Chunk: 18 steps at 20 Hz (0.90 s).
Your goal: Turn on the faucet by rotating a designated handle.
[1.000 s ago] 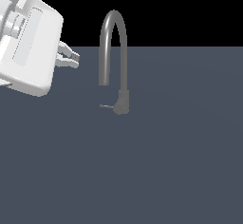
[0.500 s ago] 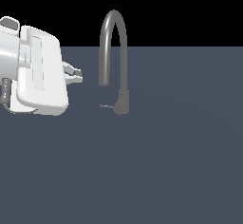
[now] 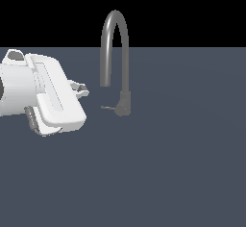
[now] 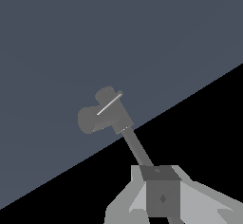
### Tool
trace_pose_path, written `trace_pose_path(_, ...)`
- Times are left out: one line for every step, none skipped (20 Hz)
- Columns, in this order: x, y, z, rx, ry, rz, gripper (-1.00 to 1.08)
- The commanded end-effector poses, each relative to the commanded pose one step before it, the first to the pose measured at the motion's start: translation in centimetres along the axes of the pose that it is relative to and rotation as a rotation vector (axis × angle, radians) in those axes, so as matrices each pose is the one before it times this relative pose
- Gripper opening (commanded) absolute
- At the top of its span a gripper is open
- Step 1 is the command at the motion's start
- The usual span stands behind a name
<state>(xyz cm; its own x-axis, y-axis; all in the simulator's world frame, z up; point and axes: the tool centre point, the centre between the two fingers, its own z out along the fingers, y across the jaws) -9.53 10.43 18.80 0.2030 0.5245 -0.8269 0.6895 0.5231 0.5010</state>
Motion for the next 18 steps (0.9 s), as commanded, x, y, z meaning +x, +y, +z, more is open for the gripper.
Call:
trace_pose_path(0.744, -0.373, 0.485, -0.04297, -0.00497, -0.04022, -1.00)
trace_pose_path(0.289, -0.155, 0.197, -0.01650, -0.00220, -0.01602, -1.00)
trace_pose_path(0.288, -0.156, 0.197, -0.01647, -0.00222, -0.01602, -1.00)
trace_pose_path(0.287, -0.157, 0.198, -0.01643, -0.00225, -0.01602, -1.00)
trace_pose_path(0.286, -0.157, 0.198, -0.01639, -0.00228, -0.01602, -1.00)
trace_pose_path(0.285, -0.158, 0.198, -0.01635, -0.00230, -0.01601, -1.00)
trace_pose_path(0.284, -0.158, 0.199, -0.01630, -0.00233, -0.01601, -1.00)
trace_pose_path(0.282, -0.159, 0.199, -0.01624, -0.00235, -0.01599, -1.00)
trace_pose_path(0.281, -0.159, 0.199, -0.01619, -0.00238, -0.01598, -1.00)
trace_pose_path(0.279, -0.160, 0.200, -0.01612, -0.00240, -0.01596, -1.00)
trace_pose_path(0.278, -0.160, 0.200, -0.01606, -0.00242, -0.01594, -1.00)
trace_pose_path(0.276, -0.161, 0.201, -0.01599, -0.00245, -0.01592, -1.00)
trace_pose_path(0.274, -0.161, 0.201, -0.01592, -0.00247, -0.01590, -1.00)
trace_pose_path(0.273, -0.161, 0.201, -0.01584, -0.00249, -0.01587, -1.00)
trace_pose_path(0.270, -0.162, 0.202, -0.01576, -0.00251, -0.01584, -1.00)
trace_pose_path(0.269, -0.162, 0.202, -0.01568, -0.00253, -0.01582, -1.00)
trace_pose_path(0.267, -0.163, 0.202, -0.01559, -0.00255, -0.01578, -1.00)
trace_pose_path(0.265, -0.163, 0.203, -0.01552, -0.00257, -0.01576, -1.00)
